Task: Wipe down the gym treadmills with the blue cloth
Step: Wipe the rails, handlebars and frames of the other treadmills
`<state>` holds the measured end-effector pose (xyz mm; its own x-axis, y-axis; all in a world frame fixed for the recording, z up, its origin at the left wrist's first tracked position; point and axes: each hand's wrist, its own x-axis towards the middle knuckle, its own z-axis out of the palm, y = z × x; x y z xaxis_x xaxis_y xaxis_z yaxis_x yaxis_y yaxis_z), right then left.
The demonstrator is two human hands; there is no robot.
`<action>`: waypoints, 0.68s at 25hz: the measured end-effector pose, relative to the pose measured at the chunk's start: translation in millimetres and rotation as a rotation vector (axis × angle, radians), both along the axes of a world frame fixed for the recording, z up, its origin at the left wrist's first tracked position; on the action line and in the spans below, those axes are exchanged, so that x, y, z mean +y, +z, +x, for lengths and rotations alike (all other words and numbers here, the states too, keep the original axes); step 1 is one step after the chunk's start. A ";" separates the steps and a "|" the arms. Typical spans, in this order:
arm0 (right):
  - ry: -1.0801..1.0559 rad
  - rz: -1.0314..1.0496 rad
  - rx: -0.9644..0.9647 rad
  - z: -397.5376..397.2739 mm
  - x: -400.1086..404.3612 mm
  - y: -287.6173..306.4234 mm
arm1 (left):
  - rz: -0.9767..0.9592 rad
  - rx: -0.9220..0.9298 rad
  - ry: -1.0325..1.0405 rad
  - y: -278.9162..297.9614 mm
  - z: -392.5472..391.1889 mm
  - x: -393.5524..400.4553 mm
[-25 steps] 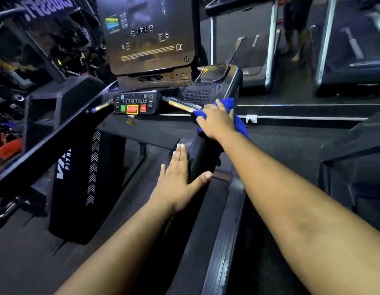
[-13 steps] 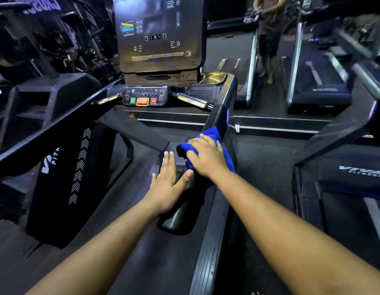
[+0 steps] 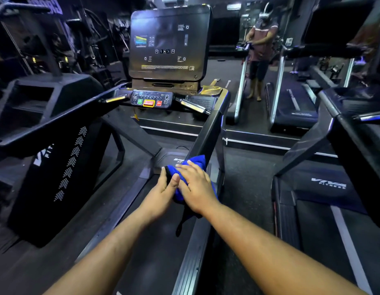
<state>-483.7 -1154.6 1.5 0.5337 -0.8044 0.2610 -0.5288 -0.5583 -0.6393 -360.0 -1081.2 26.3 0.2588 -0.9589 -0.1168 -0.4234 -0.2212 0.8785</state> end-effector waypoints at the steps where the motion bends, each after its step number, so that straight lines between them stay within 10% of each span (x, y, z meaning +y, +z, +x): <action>1: 0.025 -0.009 -0.014 -2.7 10.0 -2.6 | -0.020 0.007 0.030 1.3 -4.3 4.4; 10: 0.211 0.008 -0.129 -82.5 41.3 -2.1 | -0.376 0.158 0.307 3.4 -84.2 43.4; 17: 0.079 0.318 -0.288 -207.9 43.5 -3.0 | -0.358 0.480 0.135 20.3 -165.2 48.1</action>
